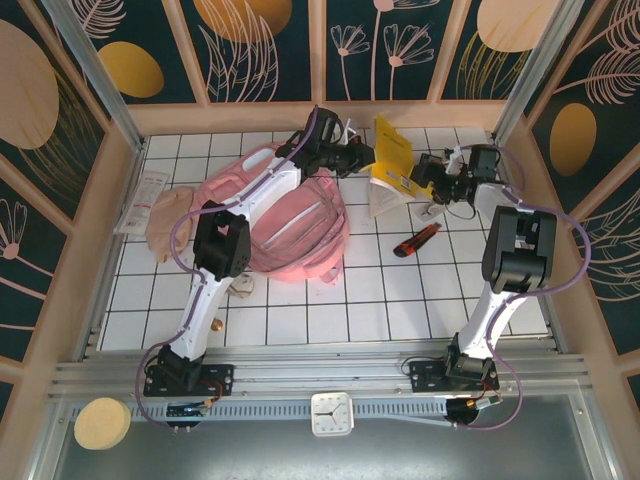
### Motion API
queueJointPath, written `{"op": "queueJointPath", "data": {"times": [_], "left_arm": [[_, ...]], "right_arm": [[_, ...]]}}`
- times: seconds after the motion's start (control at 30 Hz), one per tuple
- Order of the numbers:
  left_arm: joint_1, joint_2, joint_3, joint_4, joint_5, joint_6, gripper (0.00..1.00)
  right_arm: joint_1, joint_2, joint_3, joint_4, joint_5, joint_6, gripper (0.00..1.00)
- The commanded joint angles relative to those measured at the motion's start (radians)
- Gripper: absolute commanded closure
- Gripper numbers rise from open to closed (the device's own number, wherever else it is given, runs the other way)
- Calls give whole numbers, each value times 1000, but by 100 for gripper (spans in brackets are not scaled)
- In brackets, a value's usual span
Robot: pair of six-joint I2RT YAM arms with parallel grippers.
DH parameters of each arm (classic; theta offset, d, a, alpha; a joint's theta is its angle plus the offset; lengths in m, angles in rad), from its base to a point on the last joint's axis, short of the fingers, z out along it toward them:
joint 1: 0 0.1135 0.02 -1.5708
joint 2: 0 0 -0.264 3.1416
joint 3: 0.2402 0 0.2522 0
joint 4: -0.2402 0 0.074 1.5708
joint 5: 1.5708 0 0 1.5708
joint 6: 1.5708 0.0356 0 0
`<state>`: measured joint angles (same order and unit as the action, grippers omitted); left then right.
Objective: Pack the student bag
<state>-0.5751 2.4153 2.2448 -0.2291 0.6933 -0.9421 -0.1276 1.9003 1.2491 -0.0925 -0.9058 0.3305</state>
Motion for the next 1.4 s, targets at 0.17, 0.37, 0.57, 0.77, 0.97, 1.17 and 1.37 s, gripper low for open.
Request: {"op": "queueJointPath", "data": {"times": [0.17,0.37,0.57,0.77,0.97,1.17,1.37], "left_arm": [[0,-112,-94,106,99,-15,100],[-2,-160,-206,172,112,-32,100],[1,-182,-255,132,108,5,100],[7,-217,-313,98,84,41,100],[26,-272,-165,-437,-292,458,1],[8,-498,-435,-474,-610,643,1],[-127,-533,-596,-511,-722,816,1]], "right_arm": [[37,-59,-124,262,-249,170,29],[58,-110,-251,672,-326,437,32],[63,-139,-285,800,-331,537,52],[70,-173,-231,555,-286,391,94],[46,-285,-153,130,-73,117,100],[50,-430,-89,-157,99,-2,100],[64,-519,-128,-250,102,25,100]]}}
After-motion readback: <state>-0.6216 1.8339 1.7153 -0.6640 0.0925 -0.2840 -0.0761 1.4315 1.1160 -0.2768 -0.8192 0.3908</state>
